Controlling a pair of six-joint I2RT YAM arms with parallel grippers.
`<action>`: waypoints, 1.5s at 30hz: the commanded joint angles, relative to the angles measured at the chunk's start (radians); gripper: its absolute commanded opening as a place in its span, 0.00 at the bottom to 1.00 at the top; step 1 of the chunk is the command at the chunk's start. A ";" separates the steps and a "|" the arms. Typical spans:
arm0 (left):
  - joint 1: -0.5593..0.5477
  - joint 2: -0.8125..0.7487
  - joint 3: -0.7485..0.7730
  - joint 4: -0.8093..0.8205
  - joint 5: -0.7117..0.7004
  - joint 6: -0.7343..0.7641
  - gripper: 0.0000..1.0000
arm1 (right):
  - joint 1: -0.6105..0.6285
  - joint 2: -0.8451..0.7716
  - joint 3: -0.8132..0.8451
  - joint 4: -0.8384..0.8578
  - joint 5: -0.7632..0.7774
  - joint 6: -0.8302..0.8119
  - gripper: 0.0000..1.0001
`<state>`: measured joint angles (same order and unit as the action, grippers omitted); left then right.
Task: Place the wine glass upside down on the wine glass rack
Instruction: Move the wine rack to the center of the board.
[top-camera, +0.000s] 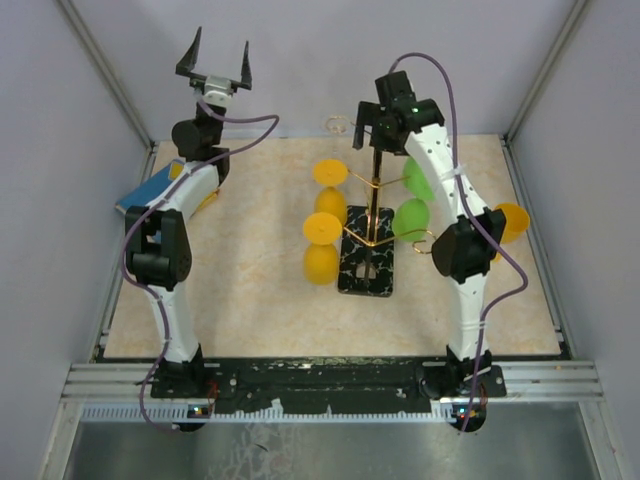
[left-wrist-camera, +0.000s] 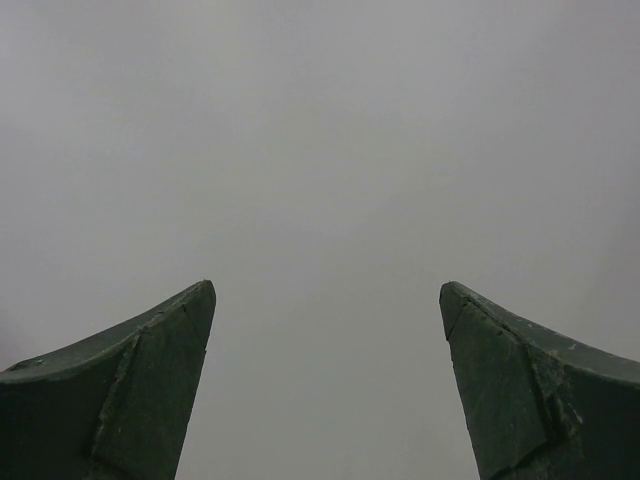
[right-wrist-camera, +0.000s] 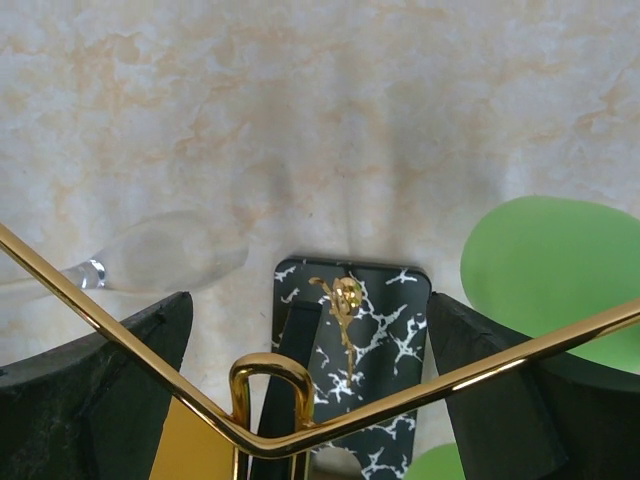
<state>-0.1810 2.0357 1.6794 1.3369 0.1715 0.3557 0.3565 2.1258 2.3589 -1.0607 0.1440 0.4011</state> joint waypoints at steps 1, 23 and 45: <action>0.009 0.019 0.038 0.010 -0.008 -0.010 0.99 | -0.024 0.034 0.089 0.134 0.007 -0.020 0.99; 0.012 0.029 0.054 0.002 -0.010 0.001 0.99 | -0.036 0.098 0.121 0.305 0.006 0.008 0.99; 0.012 0.018 0.046 0.004 0.002 0.005 0.99 | -0.047 0.156 0.130 0.507 -0.010 -0.009 0.99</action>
<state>-0.1764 2.0533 1.7069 1.3277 0.1726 0.3607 0.3260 2.2528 2.4390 -0.7368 0.0818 0.4152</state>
